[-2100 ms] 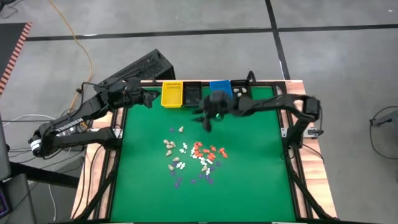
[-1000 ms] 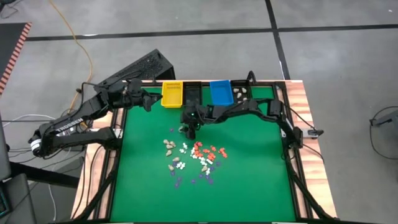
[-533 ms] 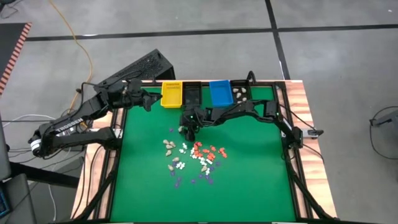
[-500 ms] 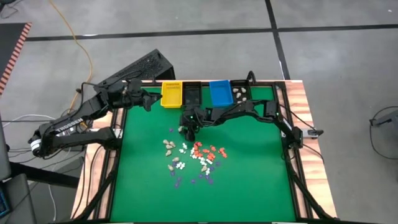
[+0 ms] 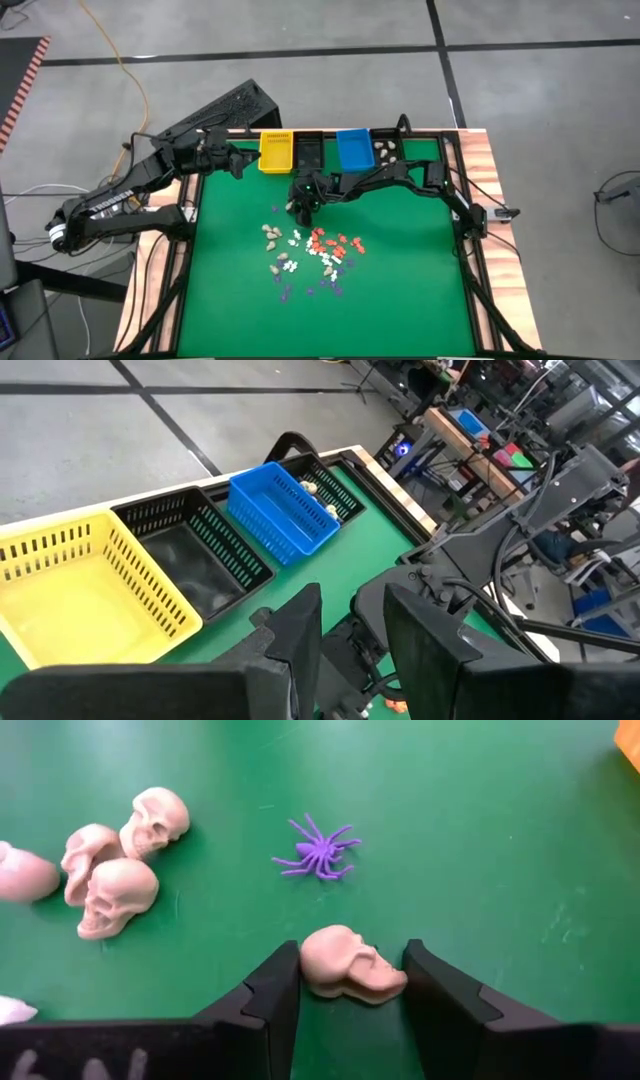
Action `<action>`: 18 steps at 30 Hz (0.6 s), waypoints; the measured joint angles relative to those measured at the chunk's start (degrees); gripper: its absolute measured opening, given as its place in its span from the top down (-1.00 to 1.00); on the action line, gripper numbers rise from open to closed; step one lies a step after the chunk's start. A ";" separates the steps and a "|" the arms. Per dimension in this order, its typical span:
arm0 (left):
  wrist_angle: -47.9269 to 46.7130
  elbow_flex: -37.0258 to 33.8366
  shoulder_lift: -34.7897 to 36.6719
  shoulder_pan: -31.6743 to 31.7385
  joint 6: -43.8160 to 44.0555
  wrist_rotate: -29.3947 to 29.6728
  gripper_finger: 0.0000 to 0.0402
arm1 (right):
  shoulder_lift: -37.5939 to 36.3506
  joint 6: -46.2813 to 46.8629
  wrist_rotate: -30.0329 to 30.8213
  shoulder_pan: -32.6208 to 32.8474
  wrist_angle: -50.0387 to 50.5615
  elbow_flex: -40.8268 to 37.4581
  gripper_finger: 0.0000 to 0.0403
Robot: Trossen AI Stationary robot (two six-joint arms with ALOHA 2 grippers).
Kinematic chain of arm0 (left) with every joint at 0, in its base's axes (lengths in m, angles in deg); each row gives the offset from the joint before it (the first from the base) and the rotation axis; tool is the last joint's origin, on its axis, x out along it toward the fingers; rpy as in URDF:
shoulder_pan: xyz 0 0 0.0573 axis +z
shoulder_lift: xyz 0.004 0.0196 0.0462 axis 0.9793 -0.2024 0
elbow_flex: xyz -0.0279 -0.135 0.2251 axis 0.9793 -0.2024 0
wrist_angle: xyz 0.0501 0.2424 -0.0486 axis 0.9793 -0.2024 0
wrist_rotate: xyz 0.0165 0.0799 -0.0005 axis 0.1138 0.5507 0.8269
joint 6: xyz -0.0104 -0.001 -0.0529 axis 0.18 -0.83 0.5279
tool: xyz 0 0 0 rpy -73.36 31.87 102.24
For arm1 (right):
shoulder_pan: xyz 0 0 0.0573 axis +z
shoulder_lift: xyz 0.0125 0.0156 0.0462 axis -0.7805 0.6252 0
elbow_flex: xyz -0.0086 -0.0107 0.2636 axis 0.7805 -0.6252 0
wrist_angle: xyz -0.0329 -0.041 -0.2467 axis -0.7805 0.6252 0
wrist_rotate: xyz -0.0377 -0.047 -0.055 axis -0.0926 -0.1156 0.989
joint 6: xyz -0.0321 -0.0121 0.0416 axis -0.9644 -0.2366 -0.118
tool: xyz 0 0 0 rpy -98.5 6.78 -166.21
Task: Sort Halloween decoration
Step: Put the white skull toy into the right black basket
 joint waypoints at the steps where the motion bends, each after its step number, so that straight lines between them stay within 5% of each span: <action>1: 0.00 0.00 0.02 0.00 0.00 0.02 0.50 | 0.00 0.66 0.05 0.00 0.01 -0.02 0.13; 18: -0.04 0.00 0.01 0.00 0.00 -0.18 0.50 | -13.77 2.36 -0.24 -5.88 12.95 -0.26 0.08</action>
